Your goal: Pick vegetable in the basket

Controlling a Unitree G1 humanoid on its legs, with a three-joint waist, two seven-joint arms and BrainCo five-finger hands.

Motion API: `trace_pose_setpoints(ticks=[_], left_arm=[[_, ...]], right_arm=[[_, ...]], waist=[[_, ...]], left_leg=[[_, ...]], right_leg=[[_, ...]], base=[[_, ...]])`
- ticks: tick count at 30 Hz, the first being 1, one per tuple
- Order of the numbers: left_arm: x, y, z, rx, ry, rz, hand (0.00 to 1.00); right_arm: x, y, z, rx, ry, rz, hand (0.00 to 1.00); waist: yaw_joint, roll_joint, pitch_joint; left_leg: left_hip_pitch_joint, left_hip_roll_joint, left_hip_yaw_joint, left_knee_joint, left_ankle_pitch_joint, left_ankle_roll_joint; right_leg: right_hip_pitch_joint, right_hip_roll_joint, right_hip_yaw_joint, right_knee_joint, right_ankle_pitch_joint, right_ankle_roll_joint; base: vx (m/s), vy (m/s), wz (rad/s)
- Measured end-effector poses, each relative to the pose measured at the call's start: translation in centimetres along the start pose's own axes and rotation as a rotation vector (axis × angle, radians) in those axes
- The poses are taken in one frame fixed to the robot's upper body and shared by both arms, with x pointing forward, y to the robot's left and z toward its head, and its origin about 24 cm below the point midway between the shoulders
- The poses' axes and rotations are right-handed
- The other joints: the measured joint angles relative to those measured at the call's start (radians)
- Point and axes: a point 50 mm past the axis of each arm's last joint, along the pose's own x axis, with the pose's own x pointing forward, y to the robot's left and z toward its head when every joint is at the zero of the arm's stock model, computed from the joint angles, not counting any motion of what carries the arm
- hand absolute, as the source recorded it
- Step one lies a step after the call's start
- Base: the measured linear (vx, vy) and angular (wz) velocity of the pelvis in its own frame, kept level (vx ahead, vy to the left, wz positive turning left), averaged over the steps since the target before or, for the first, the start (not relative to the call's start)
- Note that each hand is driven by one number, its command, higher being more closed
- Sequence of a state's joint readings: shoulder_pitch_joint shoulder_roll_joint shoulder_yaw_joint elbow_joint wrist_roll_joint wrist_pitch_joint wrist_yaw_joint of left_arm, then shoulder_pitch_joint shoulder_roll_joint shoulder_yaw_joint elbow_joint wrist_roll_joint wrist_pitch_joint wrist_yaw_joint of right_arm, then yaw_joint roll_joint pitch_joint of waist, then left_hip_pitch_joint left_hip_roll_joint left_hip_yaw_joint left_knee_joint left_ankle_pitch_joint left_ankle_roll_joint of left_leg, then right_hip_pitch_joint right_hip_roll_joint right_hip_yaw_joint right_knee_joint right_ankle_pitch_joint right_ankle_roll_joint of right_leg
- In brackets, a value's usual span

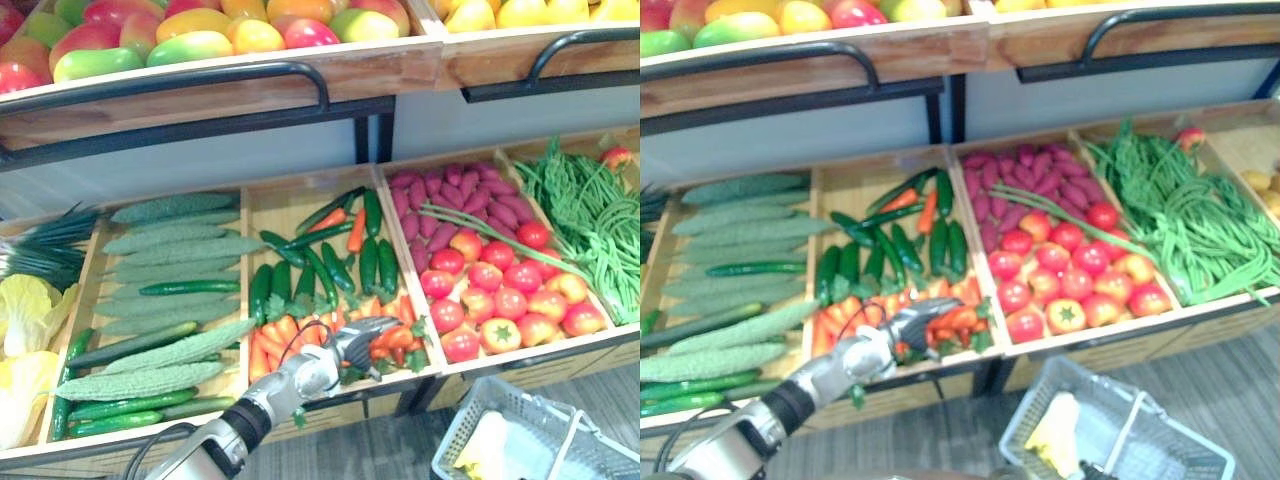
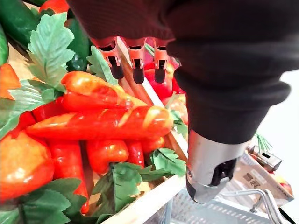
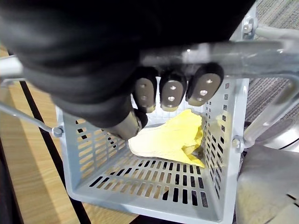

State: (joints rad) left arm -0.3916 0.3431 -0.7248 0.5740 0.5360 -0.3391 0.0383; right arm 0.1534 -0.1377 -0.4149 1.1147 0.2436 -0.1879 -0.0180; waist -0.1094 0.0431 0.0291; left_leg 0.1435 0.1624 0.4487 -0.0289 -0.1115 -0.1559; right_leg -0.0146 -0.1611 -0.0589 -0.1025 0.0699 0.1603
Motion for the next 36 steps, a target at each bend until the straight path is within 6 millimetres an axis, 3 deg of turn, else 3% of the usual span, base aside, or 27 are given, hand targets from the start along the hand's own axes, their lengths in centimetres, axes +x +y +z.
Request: trace_pose_setpoints(ticks=[13, 36], left_arm=[[0.2, -0.9, 0.1, 0.052, 0.000, -0.034, 0.00], [0.5, -0.4, -0.9, 0.065, 0.093, 0.044, 0.00]], right_arm=[[0.2, 0.6, 0.7, 0.001, -0.018, 0.005, 1.00], [0.3, 0.7, 0.8, -0.009, -0.022, 0.002, 1.00]], waist=[[-0.017, 0.000, 0.023], [-0.019, 0.009, 0.022]], left_leg=[[-0.001, -0.001, 0.004, 0.001, 0.000, 0.000], [-0.013, -0.001, -0.006, 0.015, 0.000, 0.000]], right_leg=[[-0.007, 0.001, 0.009, 0.000, 0.001, 0.001], [-0.008, -0.002, 0.005, 0.002, 0.001, 0.001]], base=[[-0.03, -0.051, -0.02], [-0.01, -0.018, 0.01]])
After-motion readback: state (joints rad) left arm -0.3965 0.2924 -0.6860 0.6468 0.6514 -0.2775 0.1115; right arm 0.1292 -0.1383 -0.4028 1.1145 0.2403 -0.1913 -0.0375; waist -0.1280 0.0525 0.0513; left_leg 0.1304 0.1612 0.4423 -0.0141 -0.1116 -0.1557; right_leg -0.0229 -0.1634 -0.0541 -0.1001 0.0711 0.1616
